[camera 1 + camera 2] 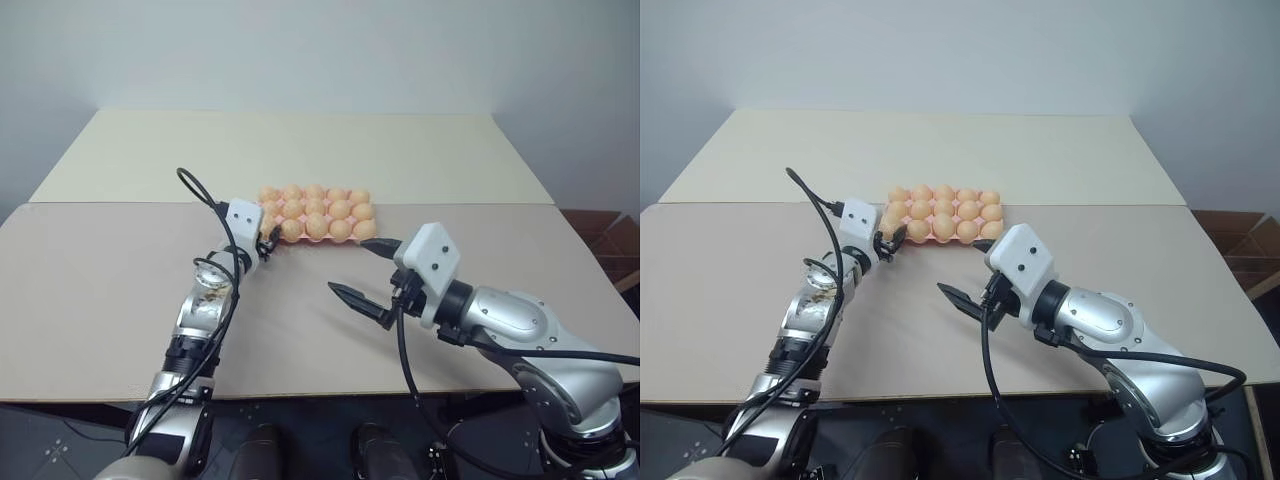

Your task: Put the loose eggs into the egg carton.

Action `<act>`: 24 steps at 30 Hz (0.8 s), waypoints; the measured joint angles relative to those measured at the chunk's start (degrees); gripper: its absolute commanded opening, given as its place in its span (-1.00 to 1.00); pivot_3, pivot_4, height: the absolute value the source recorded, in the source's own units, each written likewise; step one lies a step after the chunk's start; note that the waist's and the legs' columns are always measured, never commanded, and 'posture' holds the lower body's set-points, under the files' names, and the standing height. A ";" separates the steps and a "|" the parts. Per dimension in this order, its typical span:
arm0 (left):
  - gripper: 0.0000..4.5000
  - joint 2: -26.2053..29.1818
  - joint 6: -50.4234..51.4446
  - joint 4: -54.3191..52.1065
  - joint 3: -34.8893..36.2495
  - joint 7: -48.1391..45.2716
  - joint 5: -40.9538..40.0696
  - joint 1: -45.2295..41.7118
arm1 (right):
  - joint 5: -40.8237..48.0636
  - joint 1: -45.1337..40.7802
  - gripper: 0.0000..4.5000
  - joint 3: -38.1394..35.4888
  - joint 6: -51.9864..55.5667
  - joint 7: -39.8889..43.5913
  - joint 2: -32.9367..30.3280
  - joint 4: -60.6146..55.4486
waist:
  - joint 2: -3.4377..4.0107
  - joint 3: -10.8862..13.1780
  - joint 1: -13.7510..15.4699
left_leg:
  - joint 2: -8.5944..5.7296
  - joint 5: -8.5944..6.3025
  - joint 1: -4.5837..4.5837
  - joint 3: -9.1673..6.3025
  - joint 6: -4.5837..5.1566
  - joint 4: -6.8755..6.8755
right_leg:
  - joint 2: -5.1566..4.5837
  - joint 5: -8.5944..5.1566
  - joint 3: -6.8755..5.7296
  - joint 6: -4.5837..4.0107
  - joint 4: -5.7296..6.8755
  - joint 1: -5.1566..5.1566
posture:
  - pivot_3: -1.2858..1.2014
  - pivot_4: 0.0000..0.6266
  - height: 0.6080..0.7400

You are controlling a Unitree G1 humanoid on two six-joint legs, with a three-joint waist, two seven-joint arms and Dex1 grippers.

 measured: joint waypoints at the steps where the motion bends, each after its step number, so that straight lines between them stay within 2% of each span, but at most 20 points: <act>1: 0.82 0.00 -0.45 0.00 0.02 0.19 0.16 0.00 | 0.00 0.00 1.00 0.00 0.00 0.02 -0.08 -0.02 | 0.00 0.00 0.00 | 0.00 0.00 0.00 0.00 0.00 0.00 | 0.00 0.00 0.00 0.00 0.00 0.00 | 0.03 -0.52 1.00; 7: 0.82 -0.79 0.33 -5.98 1.95 2.34 -0.51 3.09 | -0.05 0.19 1.00 -0.03 -0.03 0.08 -0.27 -0.23 | 0.00 0.00 -0.11 | 0.02 0.00 -0.01 -0.01 0.00 0.00 | 0.00 0.00 0.01 0.00 0.00 -0.01 | 0.03 -0.52 1.00; 11: 0.82 -2.79 5.65 -17.66 5.84 6.20 -2.18 8.20 | -0.38 1.38 1.00 -0.22 -0.71 0.02 -0.28 -0.62 | 0.00 0.00 -0.16 | 0.03 0.00 0.00 -0.02 0.00 0.00 | -0.01 0.00 0.01 0.00 0.00 -0.01 | 0.03 -0.52 1.00; 15: 0.82 -2.85 12.92 -30.80 10.03 8.96 -3.32 16.81 | -2.61 4.57 1.00 -0.77 -3.66 -1.00 0.76 -0.70 | 0.00 0.00 -0.21 | 0.04 0.00 0.03 -0.04 0.00 -0.01 | 0.00 0.00 0.02 0.00 0.05 -0.01 | 0.03 -0.52 1.00; 19: 0.82 -1.90 13.97 -37.23 12.27 8.15 -4.30 25.50 | -7.62 8.97 1.00 0.30 -11.07 -2.54 3.47 1.17 | -0.02 -0.02 -0.17 | 0.03 0.00 0.08 0.01 -0.01 -0.01 | -0.01 0.00 0.02 -0.01 0.02 0.04 | 0.03 -0.52 1.00; 24: 0.82 -1.83 10.38 -43.16 14.11 6.44 -5.60 35.86 | -14.06 17.01 1.00 0.91 -26.93 -4.13 10.81 8.61 | -0.05 -0.04 -0.09 | 0.04 -0.01 0.06 0.04 -0.01 -0.01 | -0.04 0.00 0.03 -0.01 -0.03 0.04 | 0.03 -0.52 1.00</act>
